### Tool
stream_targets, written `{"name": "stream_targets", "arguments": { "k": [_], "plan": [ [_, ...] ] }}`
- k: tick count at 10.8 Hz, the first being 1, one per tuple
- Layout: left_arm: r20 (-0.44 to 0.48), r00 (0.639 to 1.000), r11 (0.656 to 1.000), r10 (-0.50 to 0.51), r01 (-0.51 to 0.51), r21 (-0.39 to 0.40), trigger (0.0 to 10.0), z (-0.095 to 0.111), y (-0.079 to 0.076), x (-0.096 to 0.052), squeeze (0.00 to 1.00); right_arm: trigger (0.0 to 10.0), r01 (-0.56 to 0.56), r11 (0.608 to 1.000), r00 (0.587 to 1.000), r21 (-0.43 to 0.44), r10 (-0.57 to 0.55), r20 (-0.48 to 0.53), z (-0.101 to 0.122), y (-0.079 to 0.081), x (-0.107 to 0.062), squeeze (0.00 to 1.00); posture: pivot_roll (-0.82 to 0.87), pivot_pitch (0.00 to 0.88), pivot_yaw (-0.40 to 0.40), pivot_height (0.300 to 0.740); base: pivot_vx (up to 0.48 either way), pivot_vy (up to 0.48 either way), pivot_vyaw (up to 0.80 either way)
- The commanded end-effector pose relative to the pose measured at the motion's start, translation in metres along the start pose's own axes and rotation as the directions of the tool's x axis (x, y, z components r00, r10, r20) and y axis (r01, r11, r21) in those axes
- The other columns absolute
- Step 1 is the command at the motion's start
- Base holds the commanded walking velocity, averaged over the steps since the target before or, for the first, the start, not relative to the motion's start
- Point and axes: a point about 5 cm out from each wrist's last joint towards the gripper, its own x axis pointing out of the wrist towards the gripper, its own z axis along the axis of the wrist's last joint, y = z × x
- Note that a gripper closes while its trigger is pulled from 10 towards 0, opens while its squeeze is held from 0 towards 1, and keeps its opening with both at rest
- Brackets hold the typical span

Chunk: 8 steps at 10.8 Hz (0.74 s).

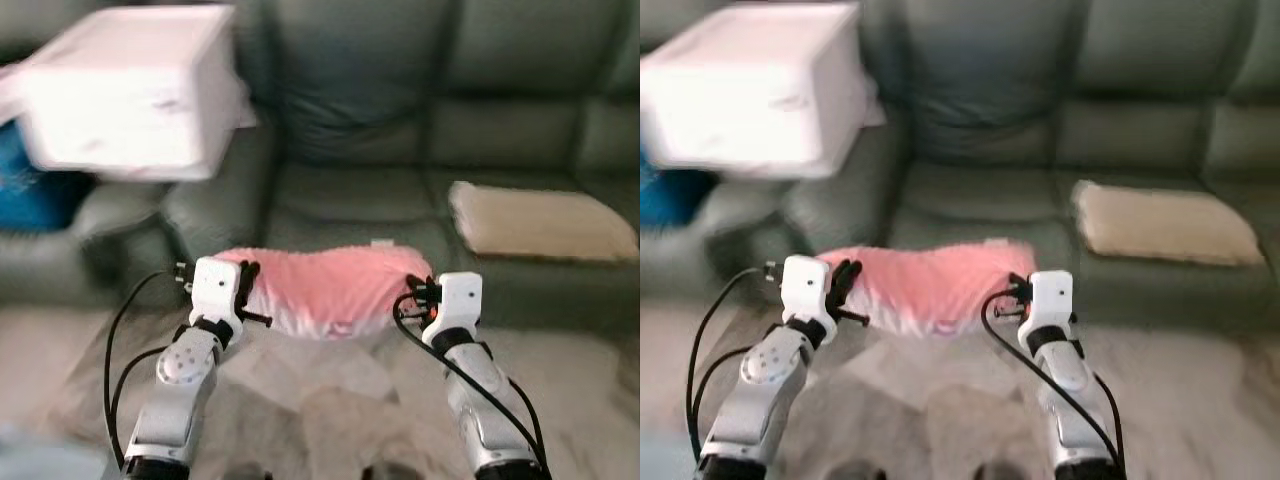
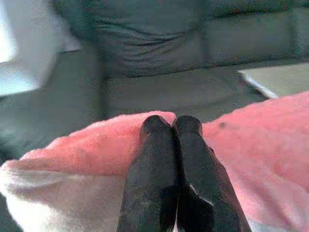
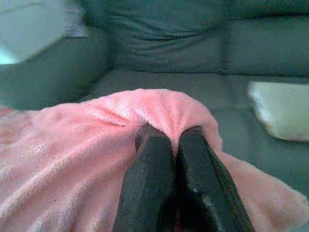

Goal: Move the pillow to the sofa

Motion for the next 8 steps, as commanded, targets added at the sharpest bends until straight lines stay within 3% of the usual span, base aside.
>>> {"name": "stream_targets", "arguments": {
  "k": [1,8],
  "plan": [
    [0.035,0.998,0.999,-0.048,0.048,-0.006,10.0,0.0077,-0.0124,0.0037,0.0,10.0,0.035,0.999,0.999,-0.016,-0.035,0.021,0.0057,-0.0123,-0.0013,0.0,-0.02,0.0,0.009,0.74,0.36,0.0,-0.44],
    [0.035,0.998,0.999,-0.051,0.051,0.004,10.0,0.0082,-0.0125,0.0046,0.0,10.0,0.013,0.999,0.999,-0.035,-0.011,0.034,0.0074,-0.0089,-0.0006,0.0,-0.02,0.0,0.012,0.74,0.38,0.0,0.06]
  ]
}}
